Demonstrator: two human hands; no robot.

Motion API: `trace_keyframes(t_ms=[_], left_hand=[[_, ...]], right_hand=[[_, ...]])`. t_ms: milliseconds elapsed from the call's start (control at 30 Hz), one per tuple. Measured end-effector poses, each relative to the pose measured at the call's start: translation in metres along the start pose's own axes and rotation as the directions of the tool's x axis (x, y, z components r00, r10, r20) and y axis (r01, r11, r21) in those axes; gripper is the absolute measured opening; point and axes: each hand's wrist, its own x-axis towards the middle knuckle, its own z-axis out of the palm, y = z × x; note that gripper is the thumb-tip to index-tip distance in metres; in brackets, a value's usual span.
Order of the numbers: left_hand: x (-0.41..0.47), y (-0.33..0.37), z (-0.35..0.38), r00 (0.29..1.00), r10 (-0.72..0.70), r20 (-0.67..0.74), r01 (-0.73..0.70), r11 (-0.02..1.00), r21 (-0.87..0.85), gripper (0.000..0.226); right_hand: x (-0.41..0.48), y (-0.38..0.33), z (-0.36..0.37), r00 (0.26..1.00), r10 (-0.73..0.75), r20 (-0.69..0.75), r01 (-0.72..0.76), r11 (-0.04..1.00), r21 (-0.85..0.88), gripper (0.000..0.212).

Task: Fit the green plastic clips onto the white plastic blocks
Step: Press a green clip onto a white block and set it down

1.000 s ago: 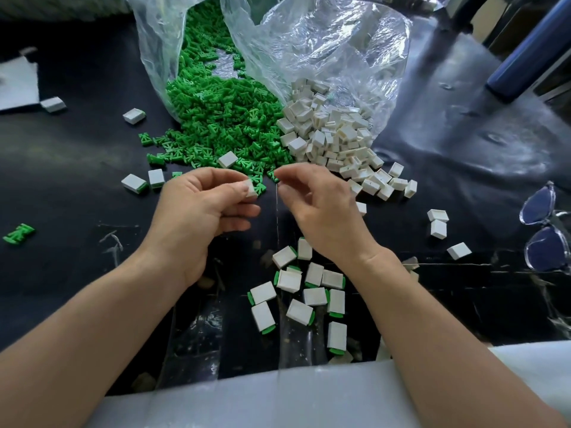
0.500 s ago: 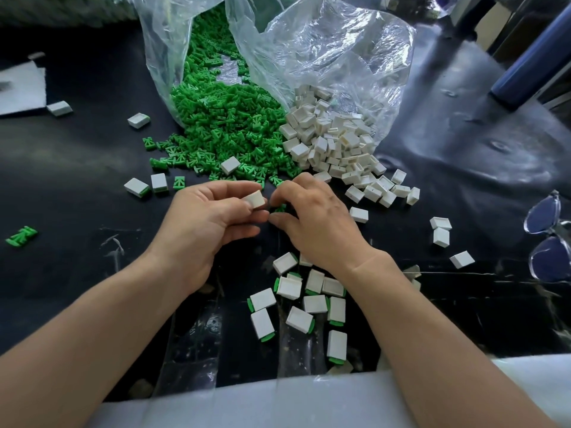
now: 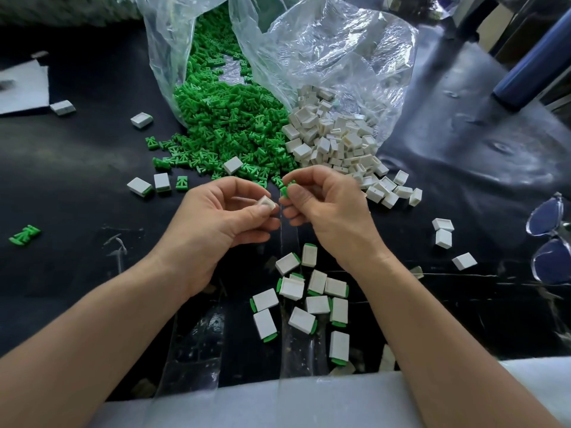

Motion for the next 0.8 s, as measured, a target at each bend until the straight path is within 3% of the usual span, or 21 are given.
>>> trace_keyframes(t_ms=[100,200,400,567,700,800], left_hand=[[0.0003,0.0003,-0.0002,0.999,0.027,-0.018,-0.026,0.999,0.042,0.012],[-0.0003,0.0007,0.001,0.998,0.051,-0.033,-0.048,0.996,0.075,0.009],[-0.0035,0.0027,0.0022,0.998,0.066,-0.005,-0.065,0.99,0.123,0.01],[-0.0042,0.0022,0.0025,0.996,0.09,-0.014,-0.087,0.981,0.176,0.008],[-0.004,0.0017,0.0028,0.995,0.096,-0.008,-0.093,0.977,0.194,0.008],[-0.0031,0.0033,0.0026,0.998,0.059,0.0,-0.058,0.986,0.155,0.008]], right_hand=[[-0.0018,-0.0018,0.0007,1.0,-0.025,0.015,0.025,0.999,0.02,0.018],[-0.0038,-0.0016,0.0004,0.996,-0.087,0.012,0.088,0.993,-0.085,0.015],[-0.0053,-0.002,-0.0001,0.996,-0.083,0.009,0.084,0.991,-0.108,0.017],[-0.0051,-0.0012,-0.0022,0.996,-0.091,0.007,0.09,0.968,-0.234,0.006],[-0.0064,-0.0015,-0.0038,0.99,-0.11,0.088,0.137,0.9,-0.415,0.009],[-0.0078,-0.0035,-0.003,0.983,-0.146,0.112,0.181,0.877,-0.445,0.011]])
